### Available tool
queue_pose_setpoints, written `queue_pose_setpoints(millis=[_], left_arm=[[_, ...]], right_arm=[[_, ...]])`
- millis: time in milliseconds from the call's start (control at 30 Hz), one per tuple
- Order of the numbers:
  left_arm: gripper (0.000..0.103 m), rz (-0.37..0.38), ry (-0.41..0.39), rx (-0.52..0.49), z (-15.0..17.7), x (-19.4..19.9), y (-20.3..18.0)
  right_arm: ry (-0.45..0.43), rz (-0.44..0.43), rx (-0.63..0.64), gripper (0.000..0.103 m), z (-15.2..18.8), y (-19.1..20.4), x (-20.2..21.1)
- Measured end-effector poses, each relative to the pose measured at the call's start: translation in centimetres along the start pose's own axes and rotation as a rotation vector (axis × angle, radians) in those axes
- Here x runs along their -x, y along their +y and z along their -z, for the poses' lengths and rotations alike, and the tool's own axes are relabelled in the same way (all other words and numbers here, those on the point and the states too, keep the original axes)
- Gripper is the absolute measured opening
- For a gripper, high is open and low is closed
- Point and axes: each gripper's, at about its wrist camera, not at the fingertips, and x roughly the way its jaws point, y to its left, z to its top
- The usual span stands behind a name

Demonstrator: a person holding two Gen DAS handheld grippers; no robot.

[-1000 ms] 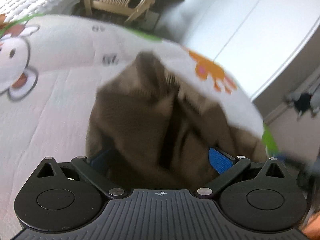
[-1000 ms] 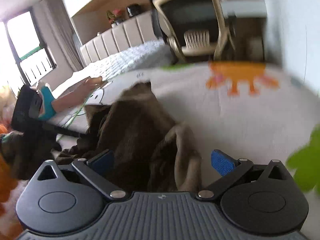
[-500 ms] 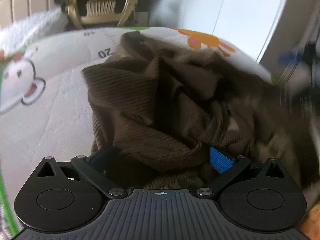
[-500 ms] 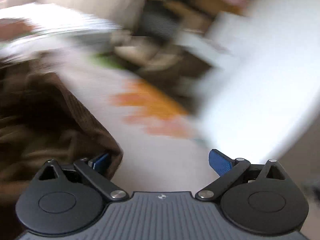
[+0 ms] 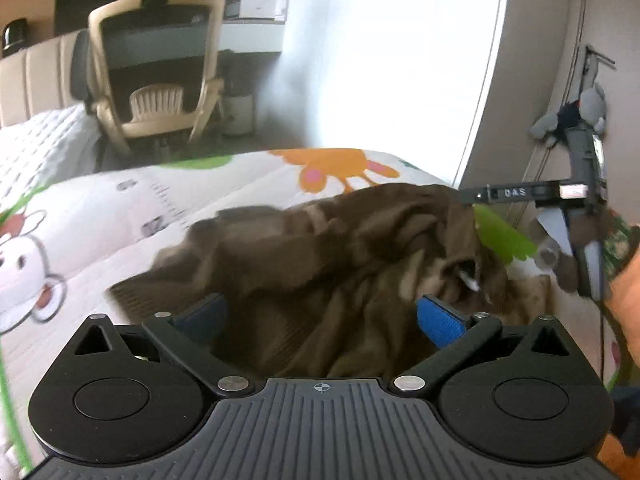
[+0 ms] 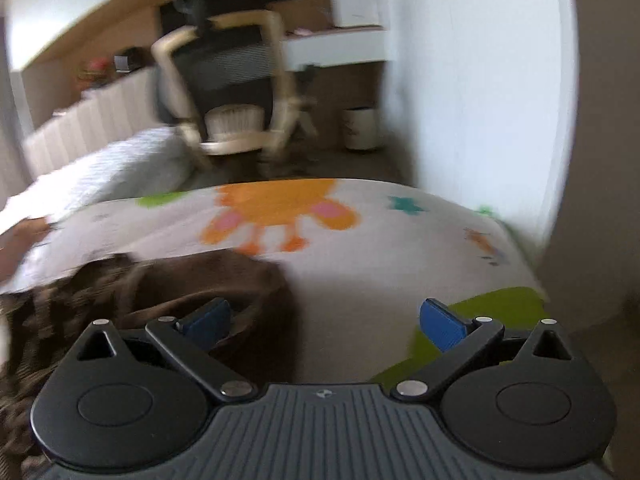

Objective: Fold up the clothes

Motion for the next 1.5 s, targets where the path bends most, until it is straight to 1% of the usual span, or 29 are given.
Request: queue_pose_setpoints(millis=[67,133,167,200,233,300,333,367,433,500,533,600,633,667,700,733,833,900,933,1067,1100,1133,1167,1233,1300,1367,1400,1467,1500], left_arm=[[0.103,-0.02,0.01,-0.029,-0.2,-2.3,-1.5],[0.101,-0.024,0.039,-0.033,-0.5,-4.6,-2.3],[0.093,-0.025,0.057,-0.029,-0.6,-5.7,-2.6],[0.083,-0.032,0.077,-0.026,-0.9,-7.0,-2.7],[0.064,-0.045,0.096,-0.024,-1.1,-8.1,-2.7],[0.064,-0.07,0.135,-0.019,-1.5,-10.3,-2.4],[0.062,-0.083,0.15,-0.013,-1.4,-11.2,-2.0],[0.054,-0.089,0.158,-0.004,-1.3,-11.9,-1.6],[0.047,-0.082,0.147,0.004,-1.1,-11.9,-1.1],[0.031,-0.069,0.131,-0.006,-1.1,-11.2,-1.1],[0.021,-0.061,0.123,-0.015,-1.1,-10.8,-1.2],[0.02,-0.059,0.103,-0.041,-1.3,-10.2,-1.7],[0.018,-0.061,0.094,-0.054,-1.4,-9.9,-1.8],[0.016,-0.063,0.088,-0.054,-1.4,-9.4,-1.7],[0.012,-0.064,0.081,-0.052,-1.5,-9.0,-1.6],[0.01,-0.077,0.07,-0.049,-1.6,-8.4,-1.1],[0.01,-0.131,0.034,-0.031,-2.0,-5.9,1.2],[0.01,-0.207,0.006,-0.012,-2.0,-3.0,4.0],[0.01,-0.248,-0.004,-0.001,-2.0,-1.5,5.4],[0.01,-0.479,0.003,0.063,-0.5,3.7,12.3],[0.01,-0.53,0.019,0.086,0.2,4.6,13.9],[0.01,-0.58,0.036,0.11,0.9,5.3,15.5],[0.01,-0.613,0.055,0.137,1.5,5.9,16.9],[0.01,-0.639,0.084,0.194,2.4,6.8,19.0],[0.016,-0.63,0.092,0.23,2.5,7.5,19.8],[0.029,-0.608,0.081,0.247,1.9,8.1,19.8],[0.034,-0.59,0.059,0.254,1.1,8.4,19.4],[0.05,-0.516,0.01,0.281,-0.3,9.2,18.3],[0.054,-0.451,-0.016,0.296,-1.2,9.1,17.5]], right_arm=[[-0.008,-0.056,0.032,0.103,0.5,0.9,0.5],[-0.003,-0.077,0.042,0.103,0.9,1.3,0.6],[0.001,-0.087,0.04,0.103,1.1,1.6,0.4],[0.007,-0.095,0.035,0.103,1.2,1.7,0.2],[0.014,-0.104,0.032,0.103,1.4,1.9,0.1],[0.018,-0.119,0.044,0.103,1.7,2.5,0.1],[0.019,-0.13,0.058,0.103,1.9,2.9,0.2],[0.019,-0.142,0.071,0.103,2.1,3.3,0.2],[0.02,-0.176,0.093,0.103,2.2,4.1,0.5],[0.033,-0.225,0.117,0.103,2.6,5.2,0.5],[0.047,-0.247,0.142,0.103,2.9,5.9,0.5],[0.079,-0.271,0.211,0.103,3.6,7.3,0.3],[0.088,-0.257,0.25,0.103,3.9,8.0,0.2],[0.096,-0.236,0.287,0.103,4.2,8.6,0.1],[0.098,-0.205,0.316,0.103,4.3,8.9,0.0],[0.086,-0.151,0.331,0.103,3.9,8.6,-0.1],[0.027,0.047,0.355,0.103,2.3,6.5,-0.6],[-0.014,0.188,0.367,0.103,1.1,4.9,-1.0],[-0.036,0.273,0.369,0.103,0.4,3.8,-1.3],[-0.069,0.544,0.288,0.103,-2.4,-1.4,-2.3],[-0.067,0.576,0.245,0.103,-3.0,-2.6,-2.3],[-0.057,0.576,0.183,0.103,-3.5,-3.8,-2.1],[-0.053,0.557,0.128,0.103,-4.0,-4.6,-1.7],[-0.062,0.437,0.05,0.103,-4.5,-4.6,-0.3],[-0.066,0.296,0.008,0.103,-5.1,-3.5,0.9],[-0.055,0.157,-0.011,0.103,-5.9,-1.6,1.2],[-0.046,0.082,-0.014,0.103,-6.3,-0.5,1.1],[-0.012,-0.067,-0.011,0.103,-7.1,2.3,0.1],[0.017,-0.134,-0.018,0.103,-7.3,3.7,-1.0]])
